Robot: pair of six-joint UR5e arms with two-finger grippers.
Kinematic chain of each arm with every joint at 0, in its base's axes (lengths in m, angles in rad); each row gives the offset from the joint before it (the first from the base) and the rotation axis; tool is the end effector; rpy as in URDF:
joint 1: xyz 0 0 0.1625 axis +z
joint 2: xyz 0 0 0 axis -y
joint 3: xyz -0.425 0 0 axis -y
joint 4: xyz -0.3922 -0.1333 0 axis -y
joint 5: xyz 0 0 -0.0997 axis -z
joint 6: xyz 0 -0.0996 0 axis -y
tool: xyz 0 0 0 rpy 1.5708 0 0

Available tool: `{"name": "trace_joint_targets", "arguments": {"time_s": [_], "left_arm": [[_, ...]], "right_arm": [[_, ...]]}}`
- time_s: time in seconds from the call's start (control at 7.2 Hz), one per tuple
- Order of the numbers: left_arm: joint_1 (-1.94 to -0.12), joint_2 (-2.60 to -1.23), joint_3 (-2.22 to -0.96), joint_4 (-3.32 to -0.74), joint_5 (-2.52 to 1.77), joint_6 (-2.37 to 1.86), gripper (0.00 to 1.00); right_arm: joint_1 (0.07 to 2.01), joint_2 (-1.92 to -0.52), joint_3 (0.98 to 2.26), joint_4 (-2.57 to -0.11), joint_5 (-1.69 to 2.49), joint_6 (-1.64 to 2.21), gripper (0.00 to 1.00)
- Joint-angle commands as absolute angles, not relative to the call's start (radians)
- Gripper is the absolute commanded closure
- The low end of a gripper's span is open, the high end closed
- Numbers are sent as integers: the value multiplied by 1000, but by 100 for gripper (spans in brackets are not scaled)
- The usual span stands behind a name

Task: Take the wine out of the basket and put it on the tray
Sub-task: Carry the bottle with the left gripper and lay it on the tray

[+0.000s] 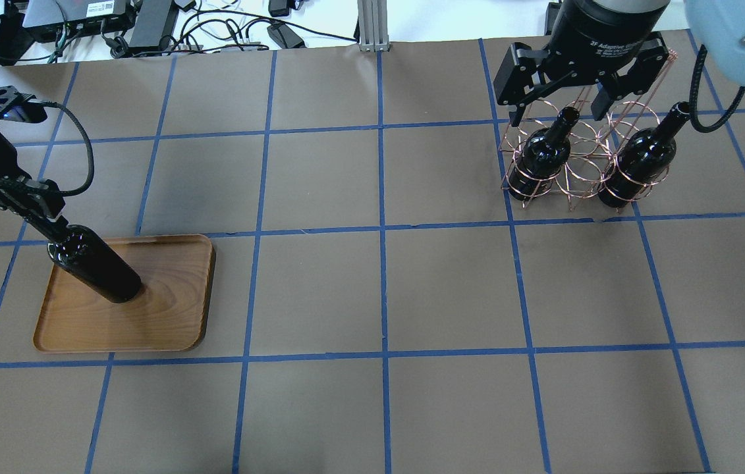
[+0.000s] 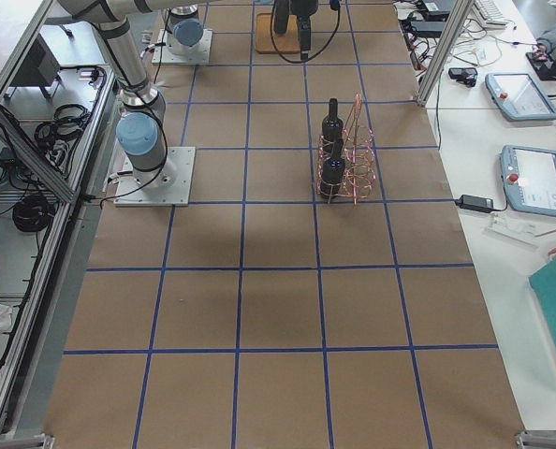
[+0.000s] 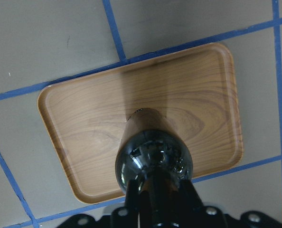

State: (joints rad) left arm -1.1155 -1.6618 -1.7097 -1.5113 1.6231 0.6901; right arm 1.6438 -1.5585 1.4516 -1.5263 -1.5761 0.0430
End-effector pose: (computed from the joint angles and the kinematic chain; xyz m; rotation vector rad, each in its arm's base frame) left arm 0.1057 -0.5071 0.3814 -0.3678 -3.0598 -0.2649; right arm 0.1690 -0.4899 0.5361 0.0468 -3.1380 0.0983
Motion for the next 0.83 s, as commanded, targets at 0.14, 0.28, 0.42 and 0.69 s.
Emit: {"name": "trace_joint_targets", "arguments": {"time_s": [0.14, 0.28, 0.42, 0.69], "left_arm": [[-1123, -1635, -1706, -1526, 1635, 602, 0], [-1130, -1628, -1694, -1534, 1635, 539, 0], [-1143, -1623, -1684, -1523, 1605, 513, 0], [-1242, -1618, -1619, -1523, 1595, 414, 0]], "right_arm": [[1644, -1559, 1453, -1526, -1577, 43, 0], [1644, -1559, 1453, -1526, -1575, 43, 0], [1643, -1559, 1453, -1526, -1578, 43, 0], [1644, -1560, 1454, -1526, -1575, 43, 0]]}}
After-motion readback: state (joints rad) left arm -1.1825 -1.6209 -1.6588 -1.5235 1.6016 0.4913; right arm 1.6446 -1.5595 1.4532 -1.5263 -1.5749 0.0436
